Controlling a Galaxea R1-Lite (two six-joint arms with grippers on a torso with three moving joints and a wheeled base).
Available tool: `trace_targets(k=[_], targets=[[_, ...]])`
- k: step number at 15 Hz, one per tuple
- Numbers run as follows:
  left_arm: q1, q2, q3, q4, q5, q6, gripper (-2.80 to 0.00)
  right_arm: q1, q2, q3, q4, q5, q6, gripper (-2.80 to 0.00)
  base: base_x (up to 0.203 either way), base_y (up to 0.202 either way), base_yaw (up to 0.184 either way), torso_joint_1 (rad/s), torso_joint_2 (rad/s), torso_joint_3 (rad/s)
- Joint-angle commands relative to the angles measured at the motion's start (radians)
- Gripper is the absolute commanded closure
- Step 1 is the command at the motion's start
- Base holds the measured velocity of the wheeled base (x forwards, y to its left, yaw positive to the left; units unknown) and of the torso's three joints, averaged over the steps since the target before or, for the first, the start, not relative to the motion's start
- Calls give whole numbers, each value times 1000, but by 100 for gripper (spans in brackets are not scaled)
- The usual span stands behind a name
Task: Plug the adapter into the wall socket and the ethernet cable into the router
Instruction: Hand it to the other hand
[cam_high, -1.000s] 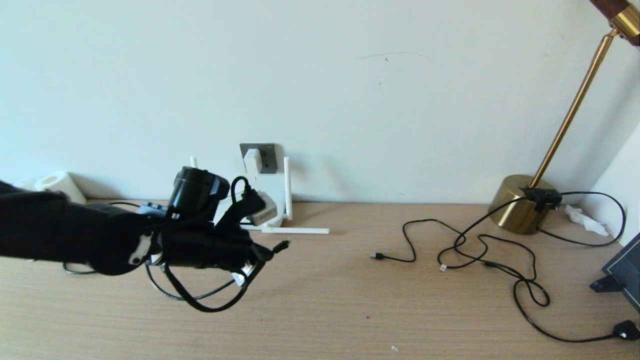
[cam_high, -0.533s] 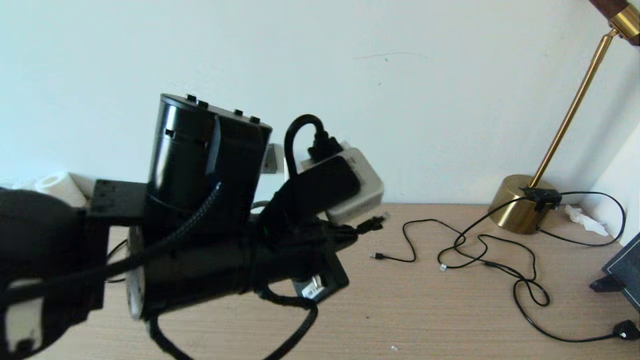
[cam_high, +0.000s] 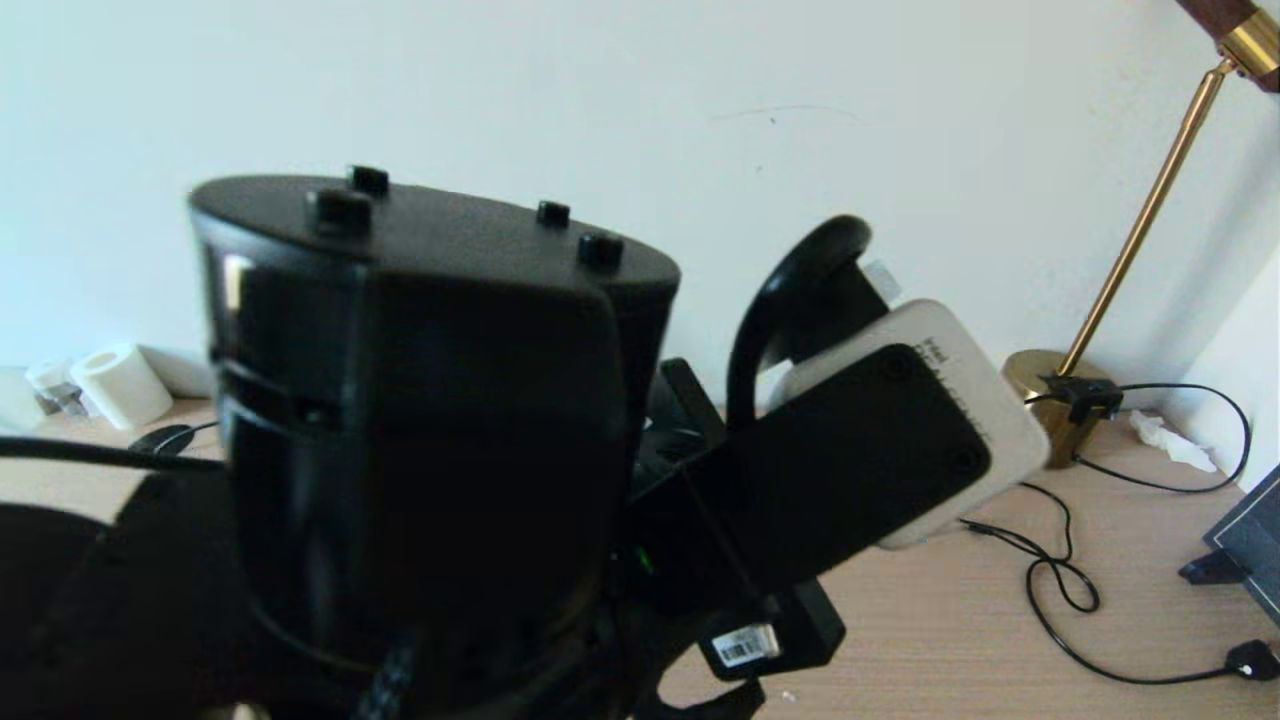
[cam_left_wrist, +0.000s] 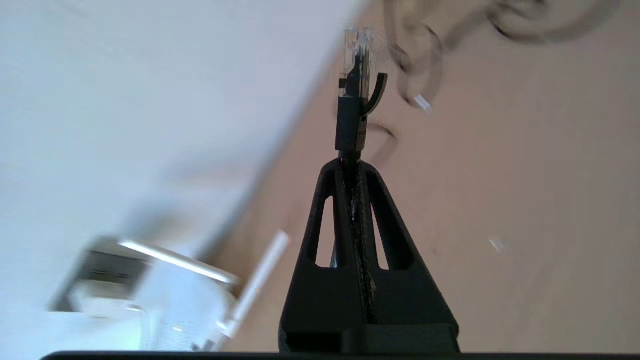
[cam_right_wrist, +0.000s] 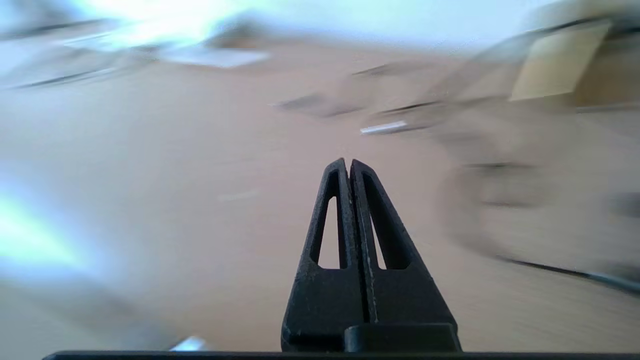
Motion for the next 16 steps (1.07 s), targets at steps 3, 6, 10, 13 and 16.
trace_targets(k=[3,6,10,13,16], targets=[[-48,44,108,-197,103,111,0,2,371,-74,-14,310,43,-280,0,0,0,0,0,0],[-116,59,162,-279,143,201,0,21,506,-124,-127,358,77,-280,0,0,0,0,0,0],[-159,101,144,-284,146,205,0,75,552,-164,-168,367,98,-280,0,0,0,0,0,0],[-170,150,114,-308,146,233,0,155,555,-179,-174,368,164,-280,0,0,0,0,0,0],[-191,198,68,-316,146,233,0,214,559,-199,-216,368,259,-280,0,0,0,0,0,0]])
